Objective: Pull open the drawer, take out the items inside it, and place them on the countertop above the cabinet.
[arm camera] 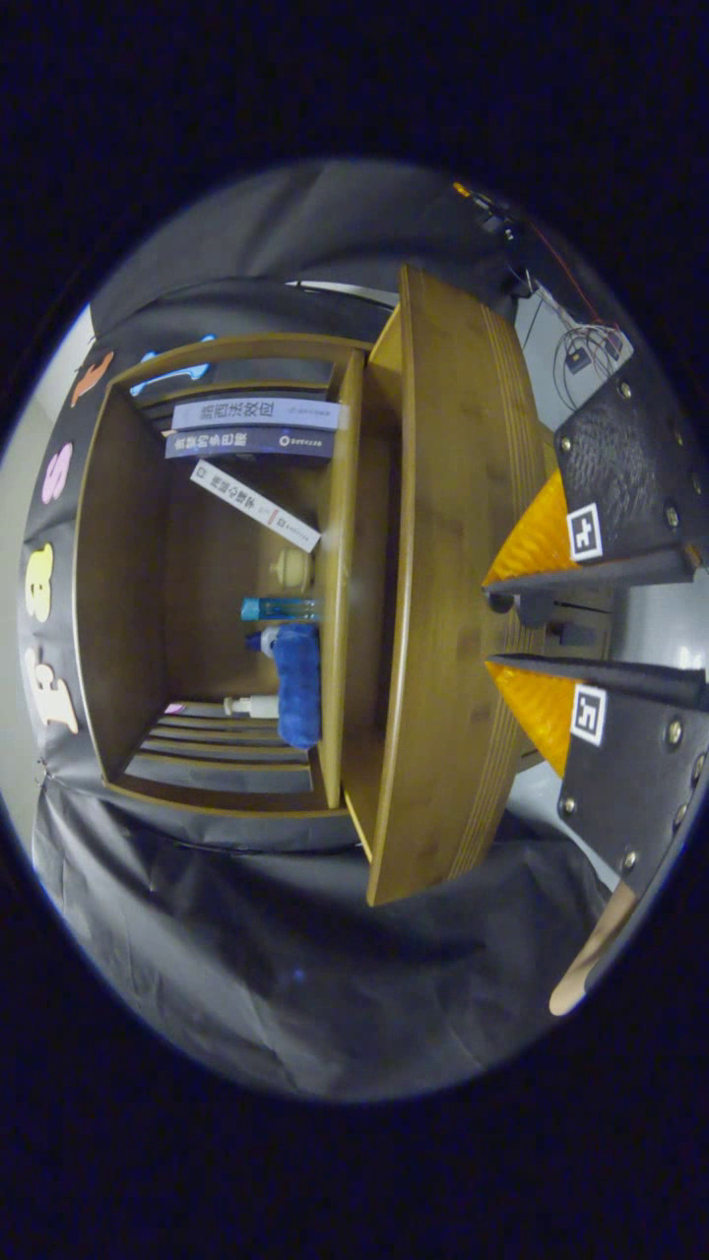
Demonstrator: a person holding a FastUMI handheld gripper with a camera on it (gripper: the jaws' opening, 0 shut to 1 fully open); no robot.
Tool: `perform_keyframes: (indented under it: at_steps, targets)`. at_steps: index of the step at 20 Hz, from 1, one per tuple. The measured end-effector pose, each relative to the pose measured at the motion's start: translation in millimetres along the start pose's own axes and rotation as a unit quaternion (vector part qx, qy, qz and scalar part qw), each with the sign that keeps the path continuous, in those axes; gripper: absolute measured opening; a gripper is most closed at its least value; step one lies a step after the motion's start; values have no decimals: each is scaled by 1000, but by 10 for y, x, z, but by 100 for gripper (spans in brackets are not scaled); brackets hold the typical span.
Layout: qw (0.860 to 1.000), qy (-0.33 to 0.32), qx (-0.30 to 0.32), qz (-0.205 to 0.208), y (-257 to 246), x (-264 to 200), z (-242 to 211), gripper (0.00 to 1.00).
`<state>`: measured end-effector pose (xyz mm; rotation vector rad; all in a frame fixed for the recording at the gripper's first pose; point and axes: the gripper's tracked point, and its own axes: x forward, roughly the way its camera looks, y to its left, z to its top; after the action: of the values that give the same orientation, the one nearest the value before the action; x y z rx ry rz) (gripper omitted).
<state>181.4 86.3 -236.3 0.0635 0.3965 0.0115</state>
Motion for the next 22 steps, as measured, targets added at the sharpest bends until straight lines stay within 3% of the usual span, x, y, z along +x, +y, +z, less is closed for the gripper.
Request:
perform_keyframes:
  at_steps: [5, 7, 11, 13, 22]
  targets:
    - [999, 39, 4, -22, -110, 227, -254, 59]
    - [999, 37, 10, -32, -172, 322, -277, 60]
    - [999, 32, 7, -39, -184, 324, -284, 38]
    - [998, 46, 13, -31, -171, 314, -334, 32]
    - [998, 63, -1, -9, -50, -67, -396, 31]
